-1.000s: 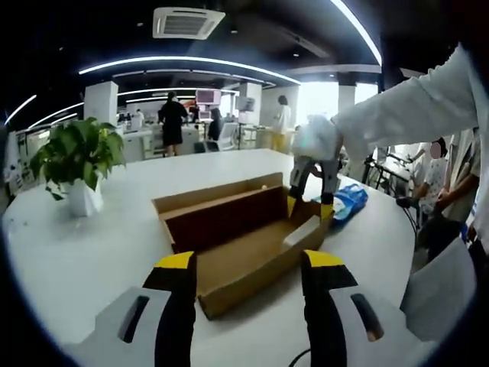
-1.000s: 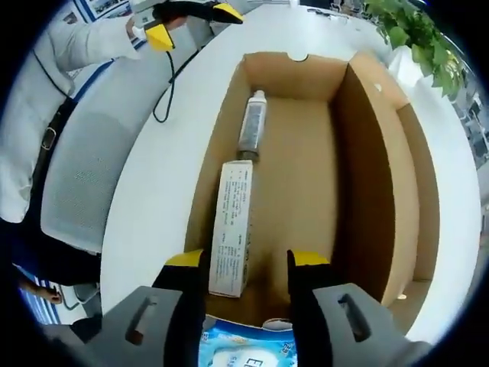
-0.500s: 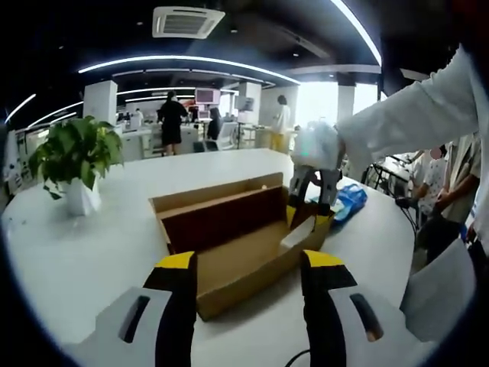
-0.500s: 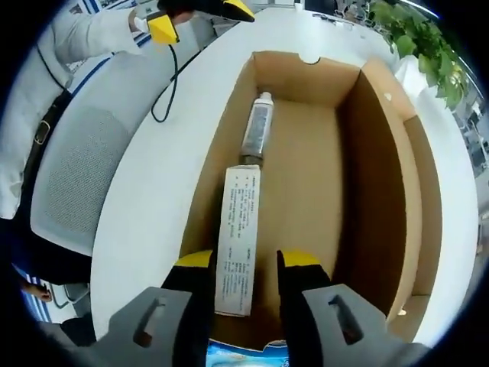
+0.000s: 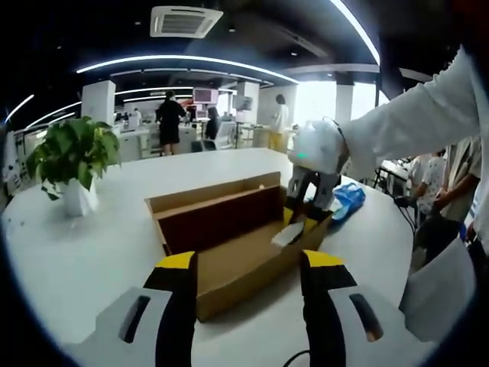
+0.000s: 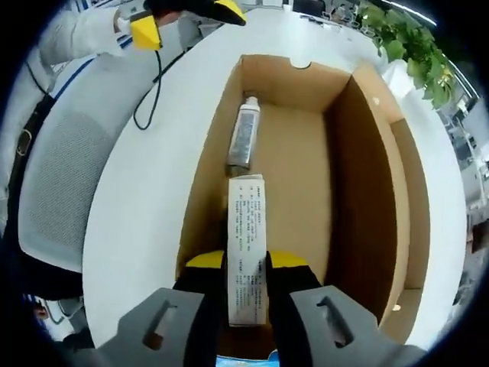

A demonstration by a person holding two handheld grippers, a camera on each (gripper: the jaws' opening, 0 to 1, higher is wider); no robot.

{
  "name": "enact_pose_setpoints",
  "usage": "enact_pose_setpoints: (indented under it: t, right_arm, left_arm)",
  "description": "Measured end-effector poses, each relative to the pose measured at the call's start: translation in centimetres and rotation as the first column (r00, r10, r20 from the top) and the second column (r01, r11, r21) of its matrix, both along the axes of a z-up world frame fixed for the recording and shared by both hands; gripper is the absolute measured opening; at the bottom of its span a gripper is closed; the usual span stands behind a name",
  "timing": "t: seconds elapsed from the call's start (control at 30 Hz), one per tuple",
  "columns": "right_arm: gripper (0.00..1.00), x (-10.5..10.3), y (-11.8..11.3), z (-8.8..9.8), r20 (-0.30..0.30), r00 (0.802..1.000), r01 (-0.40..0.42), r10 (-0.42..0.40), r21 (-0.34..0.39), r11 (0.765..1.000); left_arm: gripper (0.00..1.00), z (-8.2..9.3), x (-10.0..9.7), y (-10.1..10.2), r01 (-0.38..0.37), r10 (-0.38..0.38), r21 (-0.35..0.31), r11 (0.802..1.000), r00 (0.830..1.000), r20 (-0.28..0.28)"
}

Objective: Operate the shoe box by opening the lid, removing the specified soft item, and placing it in the target area until the item is outside and the box remains undamaged.

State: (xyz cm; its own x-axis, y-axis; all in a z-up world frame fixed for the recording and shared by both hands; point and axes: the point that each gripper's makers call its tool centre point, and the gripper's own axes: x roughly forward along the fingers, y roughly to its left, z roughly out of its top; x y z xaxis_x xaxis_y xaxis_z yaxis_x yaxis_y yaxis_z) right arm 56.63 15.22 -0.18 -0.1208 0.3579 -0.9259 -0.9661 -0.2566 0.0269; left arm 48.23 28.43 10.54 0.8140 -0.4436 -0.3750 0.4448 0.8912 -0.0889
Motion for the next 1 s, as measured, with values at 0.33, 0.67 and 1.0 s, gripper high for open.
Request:
enact_pose_setpoints:
  t: [0.33, 0.67, 1.0]
  right_arm:
    - [0.17, 0.0, 0.1, 0.1, 0.014, 1.000, 0.000, 0.000, 0.012, 1.000]
    - [0.16, 0.5, 0.8, 3.6, -0.010, 0.998, 0.067, -0.066, 0.093, 0.993]
    - [0.16, 1.2, -0.6, 7.3, -0.007, 0.993, 0.121, -0.122, 0.142, 0.982]
  left_arm:
    - [0.55, 0.1, -0.1, 0.0, 0.002, -0.002, -0.001, 1.000, 1.000, 0.002]
    - [0.55, 0.3, 0.0, 0.0, 0.004, -0.004, -0.004, 1.000, 1.000, 0.005]
    - [0.55, 0.6, 0.0, -0.7, 0.016, -0.016, -0.007, 1.000, 1.000, 0.012]
